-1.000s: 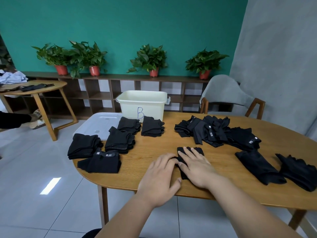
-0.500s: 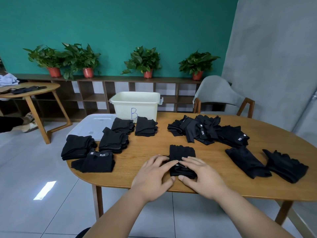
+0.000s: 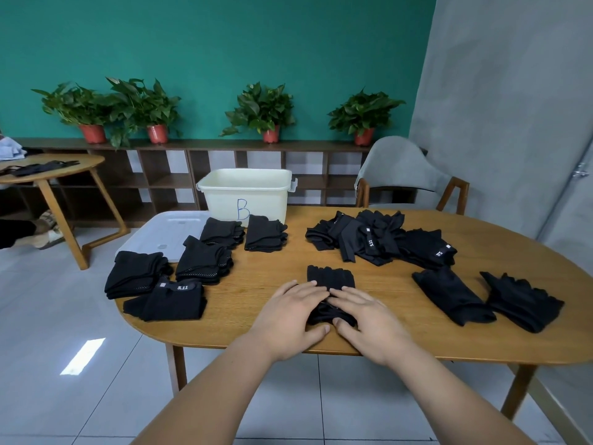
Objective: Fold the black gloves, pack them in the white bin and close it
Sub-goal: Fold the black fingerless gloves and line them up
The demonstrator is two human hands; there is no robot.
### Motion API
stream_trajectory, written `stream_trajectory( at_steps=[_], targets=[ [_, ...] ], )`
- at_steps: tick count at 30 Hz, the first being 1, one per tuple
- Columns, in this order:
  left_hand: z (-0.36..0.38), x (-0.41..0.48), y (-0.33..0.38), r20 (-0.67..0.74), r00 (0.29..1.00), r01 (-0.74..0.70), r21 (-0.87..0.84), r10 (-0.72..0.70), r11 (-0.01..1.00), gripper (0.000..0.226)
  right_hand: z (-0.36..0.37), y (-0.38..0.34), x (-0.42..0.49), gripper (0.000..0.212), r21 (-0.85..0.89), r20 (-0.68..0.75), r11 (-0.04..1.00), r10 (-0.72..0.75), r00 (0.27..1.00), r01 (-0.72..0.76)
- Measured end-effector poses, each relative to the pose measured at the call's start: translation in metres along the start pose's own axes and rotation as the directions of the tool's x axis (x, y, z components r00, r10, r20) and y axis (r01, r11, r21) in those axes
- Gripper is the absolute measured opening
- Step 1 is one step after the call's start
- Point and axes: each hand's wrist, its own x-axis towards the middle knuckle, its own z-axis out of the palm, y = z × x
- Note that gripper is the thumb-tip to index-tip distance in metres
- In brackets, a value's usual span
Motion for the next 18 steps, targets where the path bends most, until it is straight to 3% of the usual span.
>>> stream_trajectory(
  at_steps=[6,15,18],
  targets=[
    [0.017,-0.004,-0.013,-0.052,0.986,0.144,-0.214,-0.158,0.966,0.050,0.000,0.007,-0.001,0.046,0.147,-0.218,0.989,0.052,0.974,-0.020],
    [0.012,-0.005,-0.010,-0.104,0.964,0.199,-0.319,-0.243,0.927,0.063,-0.007,0.001,-0.005,0.029,0.309,-0.251,0.949,0.152,0.956,-0.070],
    [0.014,-0.007,-0.013,-0.141,0.950,0.214,-0.350,-0.277,0.912,0.046,-0.011,-0.003,-0.007,0.025,0.356,-0.262,0.932,0.169,0.950,-0.067]
  ],
)
